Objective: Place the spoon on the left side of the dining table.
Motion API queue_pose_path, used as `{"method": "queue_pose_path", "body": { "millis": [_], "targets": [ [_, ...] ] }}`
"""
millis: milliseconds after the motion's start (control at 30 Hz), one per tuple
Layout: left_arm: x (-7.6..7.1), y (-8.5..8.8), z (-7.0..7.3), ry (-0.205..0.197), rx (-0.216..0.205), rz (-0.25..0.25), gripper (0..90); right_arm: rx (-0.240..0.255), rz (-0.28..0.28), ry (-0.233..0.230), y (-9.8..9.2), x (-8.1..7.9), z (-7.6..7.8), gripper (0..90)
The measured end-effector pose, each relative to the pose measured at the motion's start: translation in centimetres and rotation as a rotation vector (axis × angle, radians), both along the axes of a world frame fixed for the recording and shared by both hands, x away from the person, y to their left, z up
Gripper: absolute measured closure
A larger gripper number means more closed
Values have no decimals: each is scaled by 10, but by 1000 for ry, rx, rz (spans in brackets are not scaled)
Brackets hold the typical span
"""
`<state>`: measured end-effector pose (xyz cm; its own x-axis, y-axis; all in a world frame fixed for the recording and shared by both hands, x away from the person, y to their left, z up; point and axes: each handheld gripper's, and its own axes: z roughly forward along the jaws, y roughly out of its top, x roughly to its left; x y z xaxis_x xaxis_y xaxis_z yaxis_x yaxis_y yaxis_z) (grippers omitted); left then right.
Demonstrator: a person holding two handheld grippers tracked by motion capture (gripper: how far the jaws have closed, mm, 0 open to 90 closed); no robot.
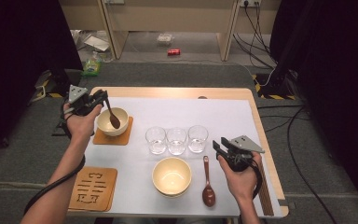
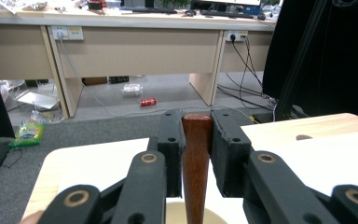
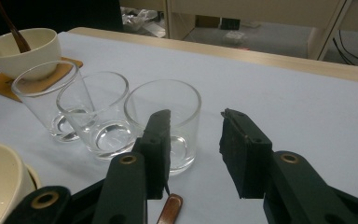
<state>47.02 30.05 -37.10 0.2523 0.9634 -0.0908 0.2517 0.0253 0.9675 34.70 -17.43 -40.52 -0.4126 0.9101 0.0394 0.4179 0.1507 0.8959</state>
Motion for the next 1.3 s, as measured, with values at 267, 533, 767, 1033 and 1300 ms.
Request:
{"method": "queue_pose_path", "body": {
  "millis": [267, 533, 767, 1033, 1300],
  "targets": [
    [12, 0, -7, 32, -8, 10, 749, 1, -2, -2, -2, 1, 3, 625],
    [31, -1, -9, 61, -17, 20, 747, 1, -4, -3, -3, 2, 0, 625],
    [55, 0, -13, 110, -34, 41, 744, -7, -8, -6, -9, 3, 2, 624],
    [73, 2, -23, 172, -43, 100, 743, -12, -16, -10, -15, 1, 5, 624],
    [81, 8, -34, 222, -42, 166, 737, -17, -20, -3, -19, -1, 3, 624]
  ]
}}
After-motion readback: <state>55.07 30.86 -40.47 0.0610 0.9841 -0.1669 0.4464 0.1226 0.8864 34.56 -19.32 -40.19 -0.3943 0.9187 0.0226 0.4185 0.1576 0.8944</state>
